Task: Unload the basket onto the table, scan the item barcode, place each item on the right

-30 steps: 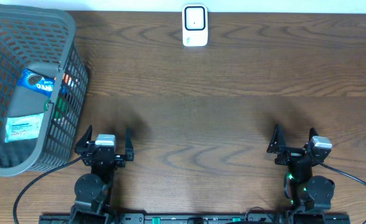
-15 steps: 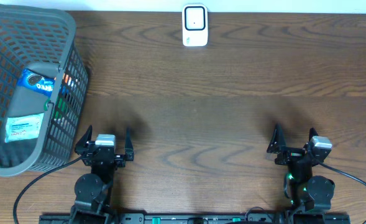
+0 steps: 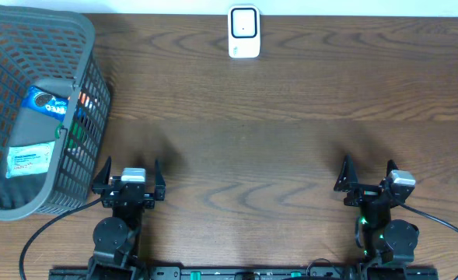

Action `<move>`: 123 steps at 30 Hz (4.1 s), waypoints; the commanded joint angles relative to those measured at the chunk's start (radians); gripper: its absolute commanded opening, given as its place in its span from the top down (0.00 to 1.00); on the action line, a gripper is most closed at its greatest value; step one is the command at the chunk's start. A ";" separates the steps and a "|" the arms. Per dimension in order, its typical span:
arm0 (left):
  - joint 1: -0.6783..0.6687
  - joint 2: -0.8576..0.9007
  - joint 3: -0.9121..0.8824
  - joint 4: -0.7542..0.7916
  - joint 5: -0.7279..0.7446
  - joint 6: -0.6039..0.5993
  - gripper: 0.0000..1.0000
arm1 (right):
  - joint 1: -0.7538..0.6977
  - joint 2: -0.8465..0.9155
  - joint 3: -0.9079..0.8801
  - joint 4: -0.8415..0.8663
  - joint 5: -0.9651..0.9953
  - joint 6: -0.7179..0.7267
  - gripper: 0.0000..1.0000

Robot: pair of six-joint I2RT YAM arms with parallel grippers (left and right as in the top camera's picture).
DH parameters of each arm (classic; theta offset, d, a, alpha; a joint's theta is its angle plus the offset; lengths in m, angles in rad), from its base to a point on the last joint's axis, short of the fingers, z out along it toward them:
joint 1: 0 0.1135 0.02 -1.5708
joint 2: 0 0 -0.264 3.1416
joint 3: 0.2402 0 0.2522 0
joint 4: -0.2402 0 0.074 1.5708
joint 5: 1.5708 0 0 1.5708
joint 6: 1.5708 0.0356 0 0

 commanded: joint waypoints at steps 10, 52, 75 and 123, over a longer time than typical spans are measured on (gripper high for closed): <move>0.004 0.003 -0.027 -0.013 0.127 -0.127 0.02 | 0.010 -0.005 -0.002 -0.004 0.009 0.011 0.01; 0.139 1.174 1.889 -1.228 0.113 -0.512 0.02 | 0.010 -0.005 -0.002 -0.004 0.009 0.011 0.01; 0.608 1.730 2.107 -1.456 0.040 -0.837 0.02 | 0.010 -0.005 -0.002 -0.004 0.009 0.011 0.01; 0.612 1.840 1.515 -1.147 0.061 -0.845 0.37 | 0.010 -0.005 -0.002 -0.004 0.009 0.011 0.01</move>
